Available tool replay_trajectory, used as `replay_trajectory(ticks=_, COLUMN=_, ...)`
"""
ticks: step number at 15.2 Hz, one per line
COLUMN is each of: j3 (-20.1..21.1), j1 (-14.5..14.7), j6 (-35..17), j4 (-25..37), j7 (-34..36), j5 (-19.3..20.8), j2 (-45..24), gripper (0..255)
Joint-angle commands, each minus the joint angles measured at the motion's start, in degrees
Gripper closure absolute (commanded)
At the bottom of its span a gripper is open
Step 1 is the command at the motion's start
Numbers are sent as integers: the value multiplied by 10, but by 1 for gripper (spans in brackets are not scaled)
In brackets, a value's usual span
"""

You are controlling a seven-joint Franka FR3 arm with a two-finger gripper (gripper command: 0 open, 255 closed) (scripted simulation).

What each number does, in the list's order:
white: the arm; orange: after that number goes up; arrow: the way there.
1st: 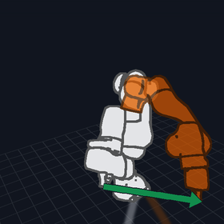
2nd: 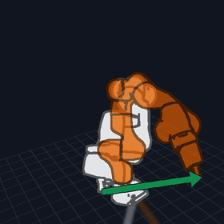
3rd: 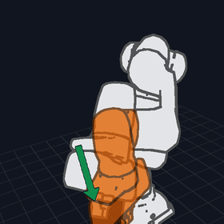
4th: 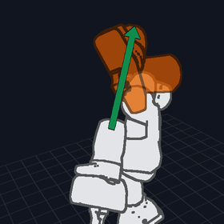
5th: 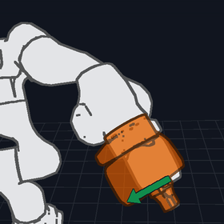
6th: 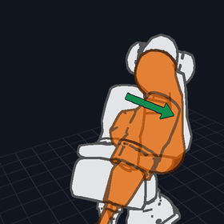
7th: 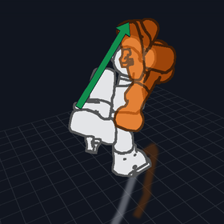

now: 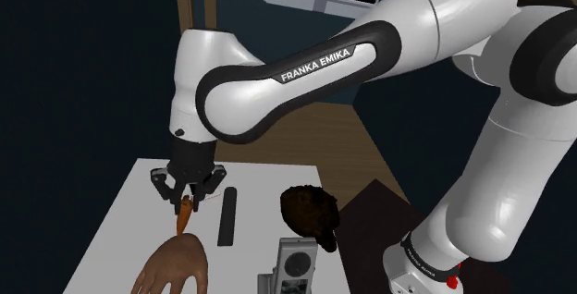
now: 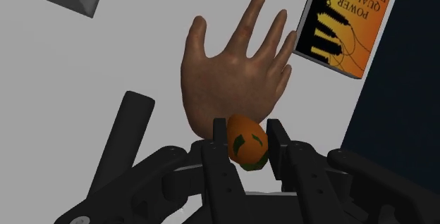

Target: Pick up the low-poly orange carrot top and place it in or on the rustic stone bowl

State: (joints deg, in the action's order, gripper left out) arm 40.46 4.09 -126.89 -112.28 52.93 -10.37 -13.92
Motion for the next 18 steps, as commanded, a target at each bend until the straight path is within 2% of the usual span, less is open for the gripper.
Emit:
replay_trajectory(ticks=1, j3=1, j1=-2, j6=14, j4=8, j7=0, j5=-3, j2=7, gripper=255)
replay_trajectory(ticks=4, j3=3, j1=-5, j6=32, j4=18, j7=1, j5=-8, j2=16, gripper=255)
replay_trajectory(ticks=9, j3=3, j1=-54, j6=45, j4=-99, j7=-96, j5=-116, j2=153, gripper=255)
replay_trajectory(ticks=13, j3=-29, j1=-61, j6=78, j4=-179, j7=-170, j5=-185, j2=259, gripper=255)
replay_trajectory(ticks=18, j3=-87, j1=-52, j6=129, j4=-267, j7=-241, j5=-229, j2=378, gripper=255)
